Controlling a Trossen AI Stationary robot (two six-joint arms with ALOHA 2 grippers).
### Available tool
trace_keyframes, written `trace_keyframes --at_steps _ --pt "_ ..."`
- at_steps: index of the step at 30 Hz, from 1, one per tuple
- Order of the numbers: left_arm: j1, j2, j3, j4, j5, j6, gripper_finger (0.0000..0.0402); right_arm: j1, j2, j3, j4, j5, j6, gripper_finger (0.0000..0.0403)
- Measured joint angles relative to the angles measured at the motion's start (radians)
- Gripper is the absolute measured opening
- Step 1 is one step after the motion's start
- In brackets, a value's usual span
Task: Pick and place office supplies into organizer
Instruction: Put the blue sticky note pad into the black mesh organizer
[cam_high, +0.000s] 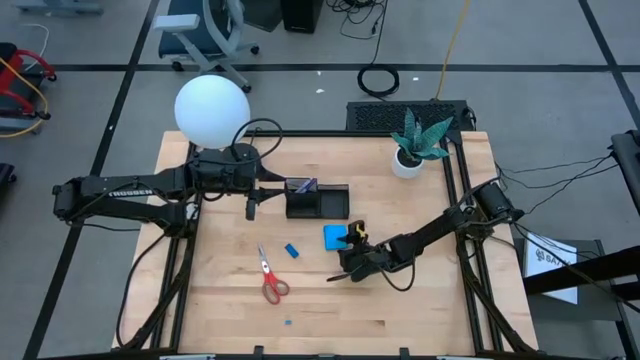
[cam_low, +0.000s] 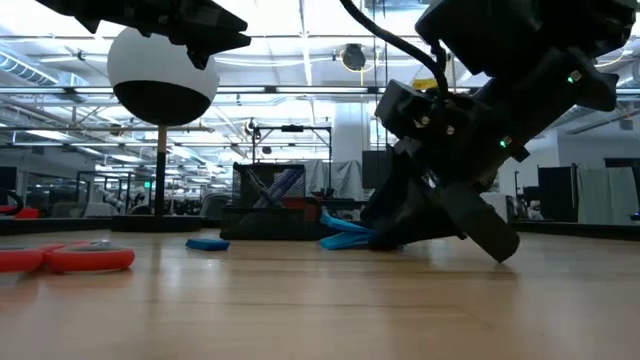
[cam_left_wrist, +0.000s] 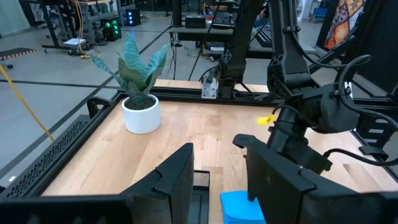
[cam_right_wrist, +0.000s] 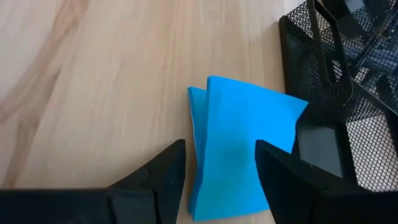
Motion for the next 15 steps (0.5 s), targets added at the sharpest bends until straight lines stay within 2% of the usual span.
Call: trace_keyframes --at_steps 8,15 --pt "0.0 0.0 0.0 0.0 0.0 -0.003 0.0159 -0.036 0.003 -0.001 -0.015 0.026 -0.028 0.0145" --pt "0.0 0.0 0.0 0.002 0.001 -0.003 0.0159 -0.061 0.004 -0.002 -0.032 -0.008 -0.024 0.0063"
